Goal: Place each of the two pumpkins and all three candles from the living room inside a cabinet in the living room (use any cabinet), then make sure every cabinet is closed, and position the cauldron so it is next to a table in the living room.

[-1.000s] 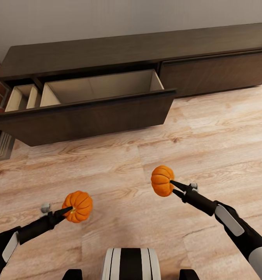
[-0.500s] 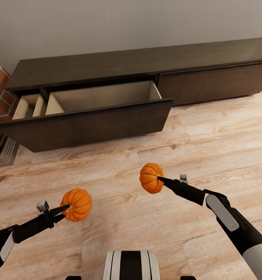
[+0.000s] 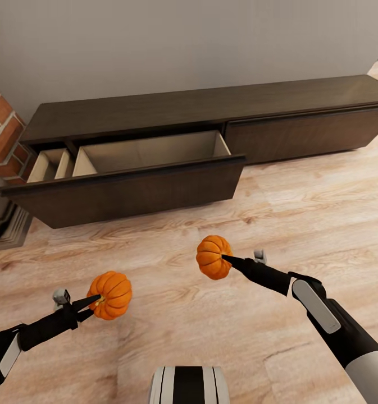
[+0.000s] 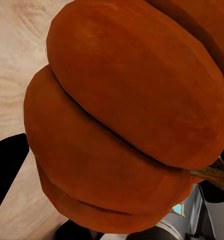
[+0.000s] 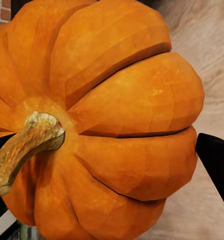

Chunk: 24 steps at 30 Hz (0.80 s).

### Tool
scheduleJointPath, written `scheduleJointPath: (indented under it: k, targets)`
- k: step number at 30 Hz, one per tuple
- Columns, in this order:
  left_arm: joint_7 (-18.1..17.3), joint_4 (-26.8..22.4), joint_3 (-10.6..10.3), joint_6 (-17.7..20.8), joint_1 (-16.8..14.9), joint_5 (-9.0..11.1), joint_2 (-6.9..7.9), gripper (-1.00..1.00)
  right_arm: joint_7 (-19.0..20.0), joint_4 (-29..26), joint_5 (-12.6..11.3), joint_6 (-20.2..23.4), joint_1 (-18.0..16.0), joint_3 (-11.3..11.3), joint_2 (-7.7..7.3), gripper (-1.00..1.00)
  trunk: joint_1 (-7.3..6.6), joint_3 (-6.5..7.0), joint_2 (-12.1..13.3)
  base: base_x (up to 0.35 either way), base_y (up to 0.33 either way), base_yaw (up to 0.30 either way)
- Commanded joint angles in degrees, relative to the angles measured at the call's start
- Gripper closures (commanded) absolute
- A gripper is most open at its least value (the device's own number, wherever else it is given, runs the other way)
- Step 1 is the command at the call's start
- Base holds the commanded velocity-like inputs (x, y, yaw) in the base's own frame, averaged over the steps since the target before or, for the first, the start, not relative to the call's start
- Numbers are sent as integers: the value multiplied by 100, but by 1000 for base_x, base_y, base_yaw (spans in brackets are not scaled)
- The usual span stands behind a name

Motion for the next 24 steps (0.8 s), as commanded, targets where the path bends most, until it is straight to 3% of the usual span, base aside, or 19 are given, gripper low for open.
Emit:
scheduleJointPath:
  k: [1,8,16,24]
  targets:
    - [-4,0,-1,53,-1,-5,-3,100,2,0,-30,15,-3,9,-4,100,-3,19,0,0,0,0]
    - [12,0,-7,53,-1,-12,-9,100,6,-3,-42,9,-3,9,10,100,-21,177,10,0,0,22]
    - [28,6,-15,53,-1,-21,-25,100,6,-10,-42,13,-3,9,13,100,-42,387,20,-6,0,207]
    - [31,9,-16,53,-1,-23,-19,100,12,7,-42,-3,-3,9,18,100,-62,602,31,-239,0,235]
